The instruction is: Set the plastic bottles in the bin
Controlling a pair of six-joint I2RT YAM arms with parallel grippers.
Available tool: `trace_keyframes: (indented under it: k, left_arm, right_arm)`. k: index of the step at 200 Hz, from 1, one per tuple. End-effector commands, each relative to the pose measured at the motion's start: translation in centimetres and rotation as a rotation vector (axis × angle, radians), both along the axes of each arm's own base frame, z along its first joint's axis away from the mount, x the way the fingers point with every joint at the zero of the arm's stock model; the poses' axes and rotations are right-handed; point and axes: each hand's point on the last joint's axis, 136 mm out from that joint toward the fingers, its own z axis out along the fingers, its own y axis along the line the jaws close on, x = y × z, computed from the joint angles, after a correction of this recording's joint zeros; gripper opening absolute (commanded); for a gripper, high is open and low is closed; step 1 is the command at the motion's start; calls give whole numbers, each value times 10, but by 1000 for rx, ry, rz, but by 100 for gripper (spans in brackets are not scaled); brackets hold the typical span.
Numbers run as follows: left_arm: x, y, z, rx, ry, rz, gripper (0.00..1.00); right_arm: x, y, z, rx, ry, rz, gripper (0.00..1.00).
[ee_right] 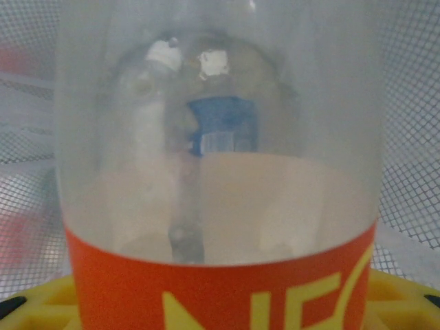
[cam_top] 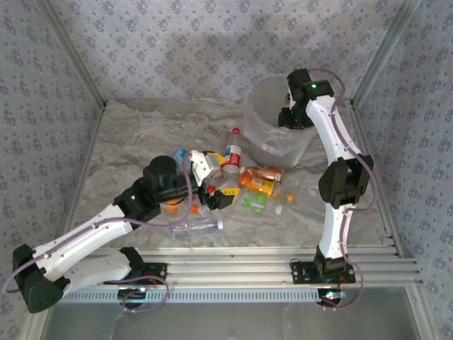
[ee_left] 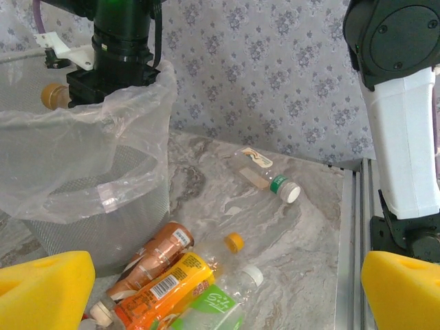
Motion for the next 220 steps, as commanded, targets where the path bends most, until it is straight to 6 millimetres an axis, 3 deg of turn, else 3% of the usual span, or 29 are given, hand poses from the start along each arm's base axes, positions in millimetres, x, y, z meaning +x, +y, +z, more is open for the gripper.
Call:
trace_keyframes:
  k: [1, 80, 146, 220]
  left_arm:
    - [-3, -2, 11, -9, -33, -16, 100]
    - [-4, -2, 11, -3, -35, -18, 100]
    - [-4, -2, 11, 0, -39, -18, 100]
    - [-3, -1, 9, 4, -31, -8, 100]
  right_arm:
    - [-3, -10, -6, -32, 51, -34, 51]
    - [-8, -20, -37, -132, 155, -56, 57]
    - [-6, -18, -25, -129, 125, -58, 80]
    - [-4, -6, -2, -64, 51, -39, 72]
